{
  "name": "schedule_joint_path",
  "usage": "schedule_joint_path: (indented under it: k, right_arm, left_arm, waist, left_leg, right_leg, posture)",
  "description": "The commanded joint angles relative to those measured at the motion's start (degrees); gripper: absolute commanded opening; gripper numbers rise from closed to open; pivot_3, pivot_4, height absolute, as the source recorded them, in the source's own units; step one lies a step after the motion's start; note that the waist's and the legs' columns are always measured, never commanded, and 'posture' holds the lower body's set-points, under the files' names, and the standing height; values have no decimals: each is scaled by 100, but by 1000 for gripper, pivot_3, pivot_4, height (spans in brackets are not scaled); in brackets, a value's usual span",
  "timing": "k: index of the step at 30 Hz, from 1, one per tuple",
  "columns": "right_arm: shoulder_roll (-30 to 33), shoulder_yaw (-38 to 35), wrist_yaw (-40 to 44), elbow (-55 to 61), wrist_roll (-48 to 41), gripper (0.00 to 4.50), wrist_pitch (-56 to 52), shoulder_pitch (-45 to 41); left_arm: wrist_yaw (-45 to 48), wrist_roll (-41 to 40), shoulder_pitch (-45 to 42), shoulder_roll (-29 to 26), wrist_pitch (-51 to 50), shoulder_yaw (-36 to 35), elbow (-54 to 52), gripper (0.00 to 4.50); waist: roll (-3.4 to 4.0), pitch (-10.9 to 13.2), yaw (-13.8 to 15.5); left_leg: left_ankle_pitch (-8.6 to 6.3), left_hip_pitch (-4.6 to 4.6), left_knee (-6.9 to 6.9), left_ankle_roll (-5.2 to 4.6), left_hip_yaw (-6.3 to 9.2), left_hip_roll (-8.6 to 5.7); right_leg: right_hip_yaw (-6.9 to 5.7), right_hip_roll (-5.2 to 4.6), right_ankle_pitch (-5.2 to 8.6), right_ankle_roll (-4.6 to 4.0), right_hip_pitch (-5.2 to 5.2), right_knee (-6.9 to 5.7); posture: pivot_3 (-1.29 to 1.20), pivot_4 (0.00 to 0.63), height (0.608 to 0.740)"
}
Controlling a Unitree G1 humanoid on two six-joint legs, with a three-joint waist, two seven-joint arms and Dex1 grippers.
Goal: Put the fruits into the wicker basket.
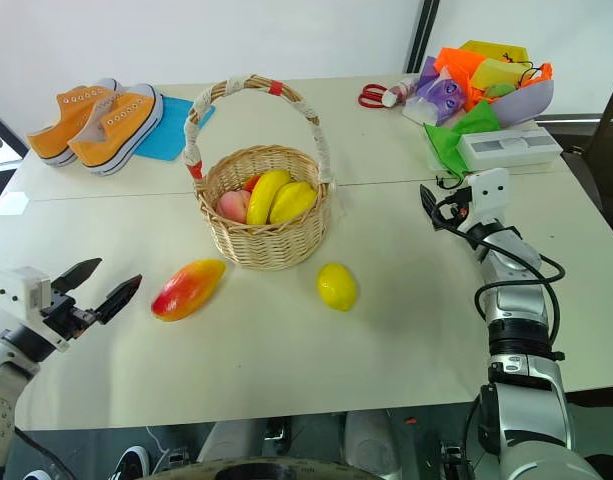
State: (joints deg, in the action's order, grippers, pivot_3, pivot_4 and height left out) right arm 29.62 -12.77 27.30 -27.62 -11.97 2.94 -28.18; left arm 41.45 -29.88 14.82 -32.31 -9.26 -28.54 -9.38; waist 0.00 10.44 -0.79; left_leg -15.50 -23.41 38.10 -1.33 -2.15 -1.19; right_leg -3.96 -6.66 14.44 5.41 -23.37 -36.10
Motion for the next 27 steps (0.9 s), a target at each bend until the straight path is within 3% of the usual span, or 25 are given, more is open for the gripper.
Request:
schedule_joint_path:
  k: [1,27]
  right_arm:
    - [5,-35,6,223,-23,4420,55,-108]
    - [28,-23,310,661,-138,4420,-163,159]
  left_arm:
    - [-27,76,-154,30,457,-257,187,4500]
    - [523,-142,-643,79,776,-51,412,4500]
  waist:
    - [0,0,3]
    - [0,0,2]
  left_leg:
    - [0,0,0,0,0,0]
    - [-1,0,0,-1,-1,0]
  right_leg:
    - [0,0,0,0,0,0]
    - [0,-2,-5,8,-1,0]
  posture:
    - [0,150,740]
    - [0,150,740]
